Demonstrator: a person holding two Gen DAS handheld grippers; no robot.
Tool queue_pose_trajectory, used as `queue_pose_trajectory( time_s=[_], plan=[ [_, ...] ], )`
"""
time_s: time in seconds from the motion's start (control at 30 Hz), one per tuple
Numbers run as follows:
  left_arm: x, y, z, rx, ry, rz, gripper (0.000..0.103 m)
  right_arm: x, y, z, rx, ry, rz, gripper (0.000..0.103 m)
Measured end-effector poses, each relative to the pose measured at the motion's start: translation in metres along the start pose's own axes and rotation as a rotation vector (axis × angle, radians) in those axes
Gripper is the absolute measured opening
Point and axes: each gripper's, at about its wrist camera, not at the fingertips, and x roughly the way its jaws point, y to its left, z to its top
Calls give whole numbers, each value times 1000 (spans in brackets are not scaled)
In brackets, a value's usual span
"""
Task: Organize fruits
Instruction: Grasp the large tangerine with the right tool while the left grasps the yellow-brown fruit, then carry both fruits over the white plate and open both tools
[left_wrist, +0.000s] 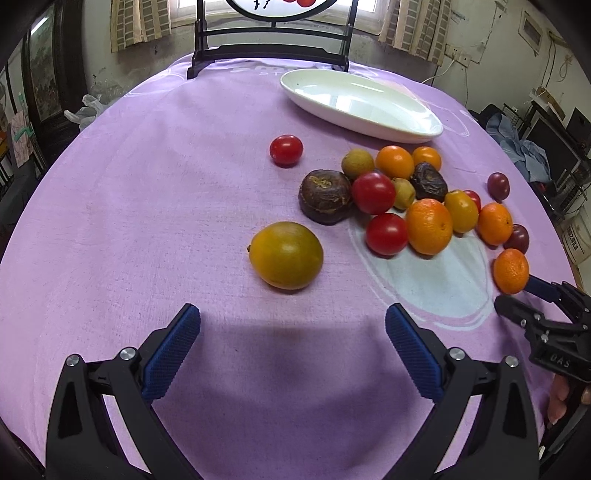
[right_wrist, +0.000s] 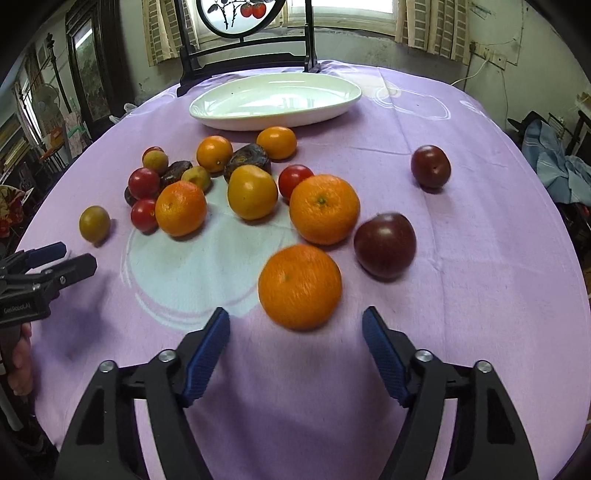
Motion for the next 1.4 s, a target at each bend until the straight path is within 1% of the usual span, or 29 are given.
queue_pose_trajectory(
  time_s=[0.03,0.07,0.1,0.13,0.23,0.3,0.33,0.37,0.43,0.47,0.5,0.53,0.57,0.6,0.67,0.77,0.83,0.9,0.97,1.03,1.07,1.13,1.17,1.27,1.4],
  plan=[
    [2,1,2,-2,4,1,98,3,1,3,-2,2,-4,59],
    [4,2,3,-5,6,2,98,5,1,6,-2,8,-9,57],
    [5,3,4,-9,7,1,98,7,2,8,-2,3,-20,48],
    [6,4,5,-12,8,-1,98,7,2,10,-2,-2,-29,44],
    [7,4,9,-9,6,-3,98,7,-2,10,23,-10,-13,43],
    [8,3,11,4,6,4,90,4,-4,7,31,-13,4,43],
    [10,3,13,8,16,7,80,2,-5,5,36,-15,17,43],
    [12,3,15,7,29,4,76,0,-5,3,39,-16,25,43],
    [15,2,19,-1,30,11,76,-3,-7,-2,38,-17,36,43],
    [17,2,22,-2,28,16,70,-5,-8,-4,39,-19,39,43],
    [18,0,24,3,24,24,67,-7,-9,-6,38,-21,42,43],
    [20,-1,26,13,18,29,59,-9,-9,-8,36,-25,44,43],
    [21,-3,27,26,14,38,45,-10,-10,-9,34,-29,44,43],
    [22,-5,28,39,9,56,42,-12,-11,-10,36,-34,45,43],
    [21,-7,29,39,17,40,42,-16,-14,-12,39,-45,47,43],
    [15,-10,33,44,42,-27,41,-24,-15,-8,26,-76,43,43],
    [5,-16,44,70,17,-38,41,-32,-14,0,3,-113,44,43],
    [-5,-26,62,109,-23,-34,42,-41,-11,17,-19,-167,45,43],
    [-10,-34,83,121,-45,-52,42,-46,-8,38,-40,-225,42,43],
    [-10,-43,109,125,-68,-80,42,-43,0,64,-78,-285,9,43],
    [-7,-48,122,127,-81,-77,42,-39,4,75,-98,-297,-2,43],
    [5,-55,150,122,-97,-57,42,-25,10,95,-124,-294,-6,43],
    [14,-56,162,108,-92,-54,42,-17,12,106,-127,-283,-5,43],
    [49,-54,195,46,-48,-62,42,11,18,137,-137,-258,-19,43],
    [87,-56,212,21,3,-62,42,43,26,160,-162,-213,-39,44]
  ],
)
